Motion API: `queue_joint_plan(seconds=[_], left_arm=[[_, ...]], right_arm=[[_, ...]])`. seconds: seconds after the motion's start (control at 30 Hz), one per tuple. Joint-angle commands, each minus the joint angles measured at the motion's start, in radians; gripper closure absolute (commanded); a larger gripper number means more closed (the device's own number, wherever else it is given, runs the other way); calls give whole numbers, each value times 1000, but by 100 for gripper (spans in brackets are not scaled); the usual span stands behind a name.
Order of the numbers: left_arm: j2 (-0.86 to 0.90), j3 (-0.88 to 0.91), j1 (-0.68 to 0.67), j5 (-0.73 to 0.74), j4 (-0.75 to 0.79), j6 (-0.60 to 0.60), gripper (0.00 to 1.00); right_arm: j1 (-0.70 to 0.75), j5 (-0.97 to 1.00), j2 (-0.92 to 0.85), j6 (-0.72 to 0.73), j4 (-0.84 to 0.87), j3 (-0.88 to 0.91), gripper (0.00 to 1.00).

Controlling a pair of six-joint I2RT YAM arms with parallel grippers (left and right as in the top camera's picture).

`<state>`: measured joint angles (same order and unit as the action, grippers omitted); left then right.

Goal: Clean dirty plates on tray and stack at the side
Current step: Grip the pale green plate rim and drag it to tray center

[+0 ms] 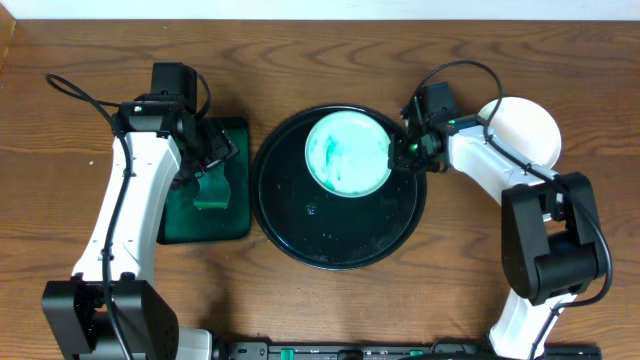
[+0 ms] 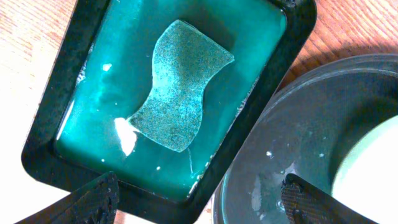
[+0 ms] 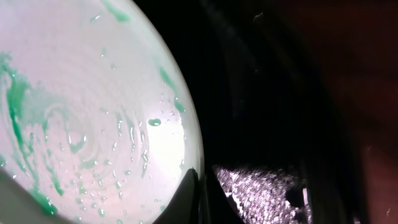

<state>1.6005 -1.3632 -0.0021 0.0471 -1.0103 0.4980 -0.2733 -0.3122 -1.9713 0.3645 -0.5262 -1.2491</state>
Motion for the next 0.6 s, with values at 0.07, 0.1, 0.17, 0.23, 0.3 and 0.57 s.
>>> queue_joint_plan(seconds=[0.07,0.1,0.17,0.23,0.3,0.57], left_arm=[[-7,7,0,-2,-3,5,16],[-7,7,0,-2,-3,5,16],[-7,7,0,-2,-3,5,16],[-7,7,0,-2,-3,5,16],[-7,7,0,-2,-3,5,16],[-7,7,0,-2,-3,5,16]], right_arm=[[-54,69,19,-51,-68,1,98],[-60,69,19,-51,-69,1,93],[-67,75,19,-51,-54,1,73],[-67,76,19,-51,-32,1,58],[-67,76,18,-51,-5,1,59],[-69,76,-18,-51,87,1,89]])
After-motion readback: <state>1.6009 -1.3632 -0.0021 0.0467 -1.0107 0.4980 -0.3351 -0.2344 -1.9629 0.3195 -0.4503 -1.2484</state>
